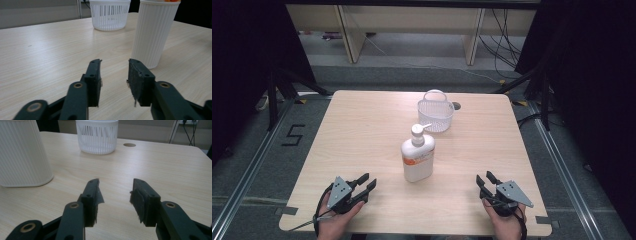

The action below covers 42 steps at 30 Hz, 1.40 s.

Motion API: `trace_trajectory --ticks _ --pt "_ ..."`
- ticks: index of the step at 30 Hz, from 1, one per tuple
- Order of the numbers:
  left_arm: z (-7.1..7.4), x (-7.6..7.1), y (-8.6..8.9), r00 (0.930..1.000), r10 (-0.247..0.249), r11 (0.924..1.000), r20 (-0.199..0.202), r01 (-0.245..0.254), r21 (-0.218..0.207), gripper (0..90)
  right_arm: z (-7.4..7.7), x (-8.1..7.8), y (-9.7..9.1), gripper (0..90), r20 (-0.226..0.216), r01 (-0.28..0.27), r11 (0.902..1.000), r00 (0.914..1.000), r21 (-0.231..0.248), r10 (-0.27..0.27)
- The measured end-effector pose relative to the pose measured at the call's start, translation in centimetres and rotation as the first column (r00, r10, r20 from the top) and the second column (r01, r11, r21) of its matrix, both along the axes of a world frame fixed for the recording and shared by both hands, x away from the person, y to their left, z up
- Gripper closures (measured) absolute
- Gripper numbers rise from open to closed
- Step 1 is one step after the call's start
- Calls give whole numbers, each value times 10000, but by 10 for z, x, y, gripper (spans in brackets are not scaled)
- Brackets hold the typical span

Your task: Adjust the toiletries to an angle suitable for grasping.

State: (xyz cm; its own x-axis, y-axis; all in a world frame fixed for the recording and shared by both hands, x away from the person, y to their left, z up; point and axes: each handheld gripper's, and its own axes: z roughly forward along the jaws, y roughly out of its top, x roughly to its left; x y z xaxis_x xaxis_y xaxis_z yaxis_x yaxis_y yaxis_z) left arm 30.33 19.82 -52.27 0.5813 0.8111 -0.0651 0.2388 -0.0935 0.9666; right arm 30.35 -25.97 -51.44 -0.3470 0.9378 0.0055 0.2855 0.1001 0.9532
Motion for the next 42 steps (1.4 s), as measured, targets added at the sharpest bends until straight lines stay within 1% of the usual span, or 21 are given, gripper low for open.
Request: trace_trajectory --ticks 2,3,4,7,8,9,10,11,12,13,14,16,17,18,20,22,24,31,38,40,42 --pt "1 -1 -1 10000 24 10000 -57 -24 -37 714 0 0 0 576 59 8 10000 10000 -33 -8" --pt "3 -2 -4 9999 -128 9996 44 129 -242 747 -1 1 0 574 98 -119 9999 9999 8 119" --pt "7 -4 -6 9996 -234 9993 167 239 -300 772 1 0 0 573 -99 -86 9999 9999 -124 84" --pt "14 -8 -11 9988 -434 9981 207 443 -417 864 0 0 1 573 -25 -25 10000 10000 -62 25" --pt "18 -9 -17 9974 -644 9957 321 663 -646 864 0 -1 3 572 -226 77 9999 9997 94 -74" --pt "23 -10 -22 9956 -843 9941 402 868 -657 890 0 0 2 572 -180 -114 9999 9998 -10 114" --pt "28 -12 -27 9934 -1066 9927 421 1088 -521 896 0 0 4 572 -224 -20 10000 9997 -63 19" --pt "34 -14 -39 9867 -1549 9850 496 1581 -684 897 0 0 4 572 -172 -108 9999 9998 -131 106" --pt "39 -16 -45 9834 -1749 9832 487 1771 -441 897 1 1 3 572 -229 -195 9995 9996 -239 189" --pt "39 -16 -45 9834 -1749 9832 487 1771 -441 897 1 1 3 572 -229 -195 9995 9996 -239 189" --pt "46 -16 -59 9747 -2117 9769 715 2133 -149 897 1 1 3 572 -199 -237 9994 9995 -262 232" --pt "48 -16 -62 9732 -2190 9754 698 2202 -113 897 0 2 4 572 -81 -258 9994 9996 -251 256" --pt "51 -11 -70 9698 -2331 9723 714 2339 -24 897 0 2 6 571 -89 -154 9997 9998 -173 152" --pt "51 -11 -70 9698 -2331 9723 714 2339 -24 897 0 2 6 571 -89 -154 9997 9998 -173 152" --pt "54 -2 -78 9688 -2360 9717 759 2345 283 897 0 1 5 568 -154 -101 9993 9998 -368 95" --pt "56 1 -80 9683 -2374 9710 779 2344 465 897 -1 2 6 567 -56 -112 9996 9999 -257 111" --pt "56 9 -84 9683 -2395 9700 708 2355 608 898 0 2 5 566 -193 -160 9990 9997 -412 152" --pt "55 18 -87 9680 -2400 9696 737 2352 675 898 1 3 5 564 -66 -210 9981 9998 -575 207" --pt "54 27 -86 9730 -2193 9745 720 2148 654 898 0 1 7 561 -335 -148 9998 9993 -105 144" --pt "55 29 -85 9744 -2127 9762 722 2087 598 898 1 2 6 561 -128 -143 9993 9998 -358 139" --pt "56 31 -84 9751 -2098 9769 722 2061 557 898 0 2 7 561 -280 -159 9997 9995 -188 154"
